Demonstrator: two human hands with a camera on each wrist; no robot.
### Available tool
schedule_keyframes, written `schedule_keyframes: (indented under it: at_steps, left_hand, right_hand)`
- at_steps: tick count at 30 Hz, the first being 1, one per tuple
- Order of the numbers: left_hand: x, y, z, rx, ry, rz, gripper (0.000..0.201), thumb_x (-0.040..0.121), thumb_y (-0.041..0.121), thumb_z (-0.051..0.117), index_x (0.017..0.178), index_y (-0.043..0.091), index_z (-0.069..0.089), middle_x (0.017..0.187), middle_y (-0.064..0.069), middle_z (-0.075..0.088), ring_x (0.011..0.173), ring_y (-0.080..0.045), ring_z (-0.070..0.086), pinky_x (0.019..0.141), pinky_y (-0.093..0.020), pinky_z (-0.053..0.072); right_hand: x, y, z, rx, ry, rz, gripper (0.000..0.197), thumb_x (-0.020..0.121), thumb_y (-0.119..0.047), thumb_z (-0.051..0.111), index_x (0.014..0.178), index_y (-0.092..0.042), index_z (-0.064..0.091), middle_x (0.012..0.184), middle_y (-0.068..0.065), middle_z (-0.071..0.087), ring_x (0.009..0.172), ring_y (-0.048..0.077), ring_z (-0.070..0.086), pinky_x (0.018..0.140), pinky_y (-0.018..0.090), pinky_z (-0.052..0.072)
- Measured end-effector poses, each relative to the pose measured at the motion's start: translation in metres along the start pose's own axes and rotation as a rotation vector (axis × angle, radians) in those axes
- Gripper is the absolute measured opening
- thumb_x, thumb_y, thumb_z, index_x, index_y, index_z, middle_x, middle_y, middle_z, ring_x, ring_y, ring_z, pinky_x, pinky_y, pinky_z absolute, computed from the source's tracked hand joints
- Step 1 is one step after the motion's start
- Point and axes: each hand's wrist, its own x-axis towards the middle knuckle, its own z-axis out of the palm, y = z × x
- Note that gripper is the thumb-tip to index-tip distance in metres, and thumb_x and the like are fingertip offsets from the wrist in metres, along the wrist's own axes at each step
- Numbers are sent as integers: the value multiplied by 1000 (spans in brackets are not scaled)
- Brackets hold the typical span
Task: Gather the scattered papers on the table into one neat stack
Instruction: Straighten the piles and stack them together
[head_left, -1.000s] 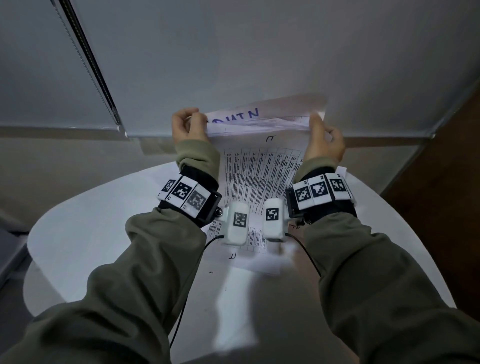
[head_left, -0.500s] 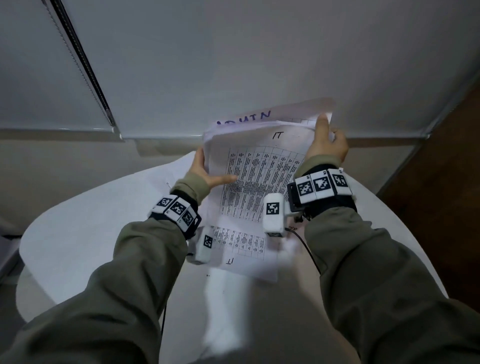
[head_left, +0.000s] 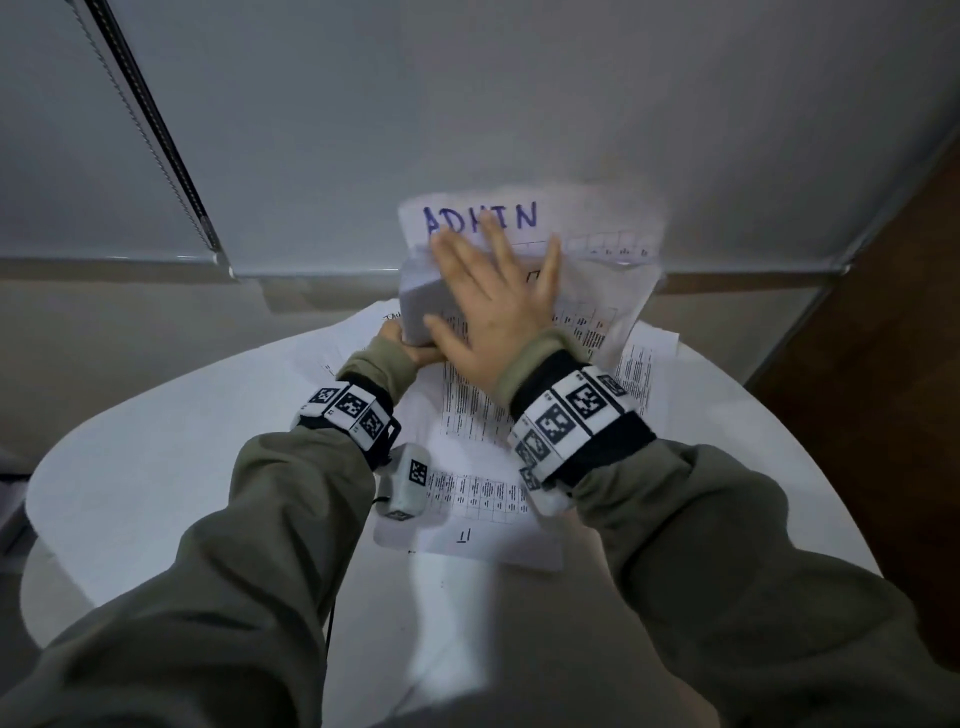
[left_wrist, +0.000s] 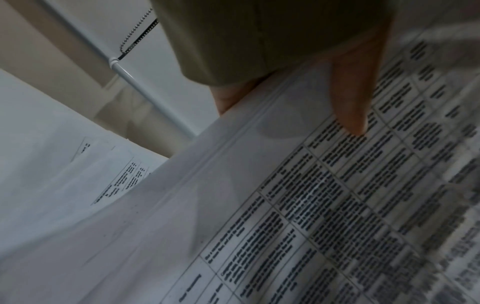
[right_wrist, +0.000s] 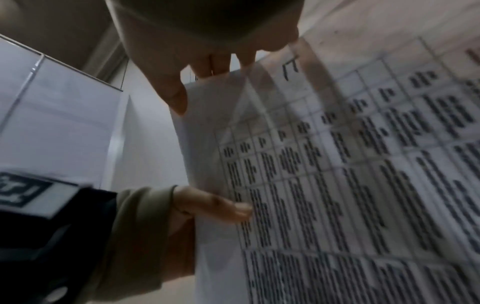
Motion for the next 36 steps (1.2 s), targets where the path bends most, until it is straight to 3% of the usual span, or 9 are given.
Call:
schedule_keyframes:
  at_steps: [3,5,10,14,18,23,28,32,36]
  left_hand:
    - [-4,-1,4,31,-2,10,45,87,-3,56,130,-6,45,100,-1,49,93,-11,49,92,-18,46]
    - [-7,-1,2,3,10,-6,38,84,-6,59,121,-10,52,81,5,52,71,-10,50,76,-7,51]
    - [-13,-12,-8,-150,57,-86,20,78,8,70,96,4,63,82,-4,61,85,-23,55,80,-34,46]
    - [-14,-8,-16,-224,92,-82,47,79,11,70,120,-4,55,100,-10,60,95,-25,55,92,-39,46]
    - [-12,0,-19,-239,89,-56,42,78,6,70,117,-2,56,104,-14,62,97,-26,57,98,-42,45]
    - [-12,17,-10,-275,131,21,38,79,4,69,114,2,56,101,-6,62,88,-18,57,95,-33,44]
    - [-9,20,-3,-304,236,101,48,80,20,71,122,6,53,98,4,64,87,-9,60,78,-18,48]
    - [-20,-1,5,-288,277,92,48,79,10,71,122,0,51,103,-7,61,87,-14,60,66,-1,48]
    - [-26,-21,2,-270,197,34,47,77,1,71,119,6,52,111,-9,56,103,-22,53,91,-28,48]
  right_hand:
    - [3,-6,-1,33,-25,-88,61,95,-46,34,149,-27,14,158,-8,11,147,24,-2,107,61,-12]
    - [4,-1,-8,-22,-8,-63,64,93,-52,32,149,-30,10,159,-5,4,146,28,-5,106,63,-11]
    - [5,49,-19,39,-9,334,79,83,-73,20,149,-31,5,158,-1,4,145,29,-4,106,65,-10]
    - [-24,89,9,605,207,654,113,64,-65,63,149,-28,-1,158,6,-6,145,28,-3,115,57,1]
    - [-44,93,38,1178,-115,830,131,60,-29,81,145,-35,-18,158,7,-1,144,29,11,114,56,13]
    - [-33,88,40,1163,-73,948,79,71,-26,79,136,-6,37,131,10,52,124,29,48,107,41,37]
    - [-36,74,48,1219,192,969,37,76,-35,74,100,-22,49,84,-15,54,94,19,54,93,31,41]
    - [-55,62,63,1216,101,947,40,82,-46,63,112,-21,51,83,-19,53,94,18,59,91,32,41]
    - [-64,52,67,1213,-58,963,74,83,-39,64,142,-10,30,125,1,50,123,24,45,106,38,32]
